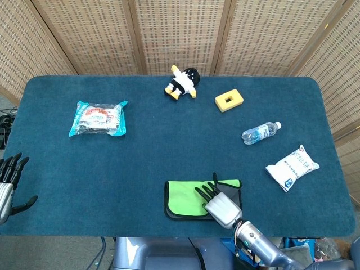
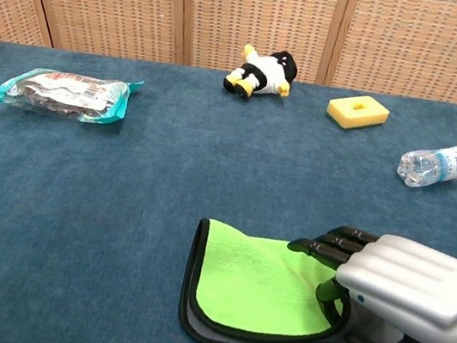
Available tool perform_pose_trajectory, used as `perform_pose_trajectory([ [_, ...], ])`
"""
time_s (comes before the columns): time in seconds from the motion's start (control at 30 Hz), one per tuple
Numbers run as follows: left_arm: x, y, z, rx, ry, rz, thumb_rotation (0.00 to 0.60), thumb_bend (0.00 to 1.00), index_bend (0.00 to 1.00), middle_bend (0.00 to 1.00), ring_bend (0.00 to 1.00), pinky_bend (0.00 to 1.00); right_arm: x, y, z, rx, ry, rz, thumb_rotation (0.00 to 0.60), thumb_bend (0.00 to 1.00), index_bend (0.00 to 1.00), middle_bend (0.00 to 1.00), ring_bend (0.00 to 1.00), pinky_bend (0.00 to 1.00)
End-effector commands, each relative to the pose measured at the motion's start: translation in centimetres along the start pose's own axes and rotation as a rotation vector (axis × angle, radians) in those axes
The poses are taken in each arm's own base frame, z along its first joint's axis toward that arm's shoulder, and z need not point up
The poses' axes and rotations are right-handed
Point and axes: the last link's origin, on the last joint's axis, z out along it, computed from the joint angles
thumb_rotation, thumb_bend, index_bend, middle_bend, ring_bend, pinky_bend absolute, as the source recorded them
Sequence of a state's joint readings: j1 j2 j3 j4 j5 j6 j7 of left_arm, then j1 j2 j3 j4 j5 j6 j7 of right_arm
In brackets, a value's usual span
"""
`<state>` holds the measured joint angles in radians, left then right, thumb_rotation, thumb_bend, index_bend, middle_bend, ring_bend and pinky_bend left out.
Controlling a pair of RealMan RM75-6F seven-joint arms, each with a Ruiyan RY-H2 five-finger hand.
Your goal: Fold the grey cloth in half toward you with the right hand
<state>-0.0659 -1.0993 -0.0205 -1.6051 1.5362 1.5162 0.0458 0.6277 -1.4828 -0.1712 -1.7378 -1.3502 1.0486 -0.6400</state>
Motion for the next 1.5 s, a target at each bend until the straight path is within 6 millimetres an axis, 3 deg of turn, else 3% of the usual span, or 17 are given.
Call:
perform_pose_trajectory([
  [0.03,0.0,0.0,0.0,0.001,0.001,-0.001,0.6,0.23,0.0,0.0,0.0,0.0,-0.1,0.0,-0.1,0.006,-0.001,-0.002,0.6,0.6,0.65,0.0,0.0,0.0],
  [0.5,0.0,-0.1,0.0,0.003,-0.002,-0.002,0.6,0.22,0.0,0.0,0.0,0.0,-0.1,-0.1,-0.1,0.024,-0.004,-0.018,0.6,0.6,0.62,0.0,0.0,0.0],
  [0.57,0.0,-0.1,0.0,0.003,-0.002,-0.002,0.6,0.23,0.0,0.0,0.0,0.0,-0.2,0.0,-0.2,0.024,-0.007,-0.023,0.6,0.6,0.49,0.0,0.0,0.0],
  [0.67,0.1,-0.1,0.0,0.004,-0.001,-0.002,0.6,0.22,0.0,0.0,0.0,0.0,-0.3,0.1,-0.3,0.03,-0.022,-0.033,0.6,0.6,0.14,0.0,0.0,0.0],
  [0.77,0.1,-0.1,0.0,0.003,-0.001,-0.001,0.6,0.22,0.0,0.0,0.0,0.0,-0.1,0.2,-0.5,0.037,-0.033,-0.038,0.6,0.52,0.0,0.0,0.0,0.0],
  [1.17,0.1,-0.1,0.0,0.003,-0.001,-0.001,0.6,0.23,0.0,0.0,0.0,0.0,1.6,1.1,-1.2,0.032,0.006,-0.049,0.6,0.49,0.0,0.0,0.0,0.0],
  [1.5,0.1,-0.1,-0.1,0.003,0.001,-0.002,0.6,0.23,0.0,0.0,0.0,0.0,4.3,4.9,0.2,-0.015,0.007,-0.058,0.6,0.49,0.12,0.0,0.0,0.0],
])
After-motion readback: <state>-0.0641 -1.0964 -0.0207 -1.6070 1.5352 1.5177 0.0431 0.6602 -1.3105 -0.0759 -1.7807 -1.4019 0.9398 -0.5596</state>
